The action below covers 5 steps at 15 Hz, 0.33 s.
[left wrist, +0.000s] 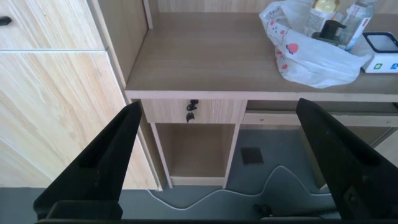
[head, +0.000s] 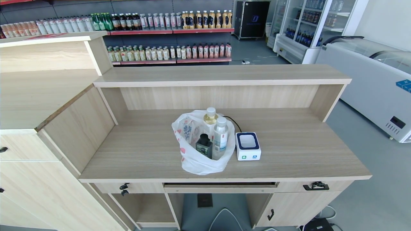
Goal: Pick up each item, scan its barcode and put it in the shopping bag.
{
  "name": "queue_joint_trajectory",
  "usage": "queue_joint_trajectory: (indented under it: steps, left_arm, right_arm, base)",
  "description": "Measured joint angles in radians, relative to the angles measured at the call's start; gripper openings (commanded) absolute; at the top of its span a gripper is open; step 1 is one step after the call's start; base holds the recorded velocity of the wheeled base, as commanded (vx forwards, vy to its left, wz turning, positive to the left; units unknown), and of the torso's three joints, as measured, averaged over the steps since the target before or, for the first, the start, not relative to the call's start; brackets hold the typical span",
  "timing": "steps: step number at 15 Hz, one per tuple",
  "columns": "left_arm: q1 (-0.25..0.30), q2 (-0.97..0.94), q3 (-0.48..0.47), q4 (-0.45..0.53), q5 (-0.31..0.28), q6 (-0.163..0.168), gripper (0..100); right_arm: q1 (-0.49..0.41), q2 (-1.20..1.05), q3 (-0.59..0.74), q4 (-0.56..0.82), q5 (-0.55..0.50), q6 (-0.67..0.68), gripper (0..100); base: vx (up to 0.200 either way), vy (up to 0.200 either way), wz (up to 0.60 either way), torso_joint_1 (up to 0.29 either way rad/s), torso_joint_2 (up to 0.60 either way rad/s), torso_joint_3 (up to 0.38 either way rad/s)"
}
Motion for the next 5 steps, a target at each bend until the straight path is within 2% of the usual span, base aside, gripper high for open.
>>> queue_joint_trajectory:
  steps: [5]
  left_arm:
    - [-0.001, 0.0, 0.0, 0.0, 0.0, 0.0, 100]
  right_arm:
    - [0.0, 0.0, 0.0, 0.0, 0.0, 0.0, 100]
  base:
    - [0.0, 0.0, 0.0, 0.0, 0.0, 0.0]
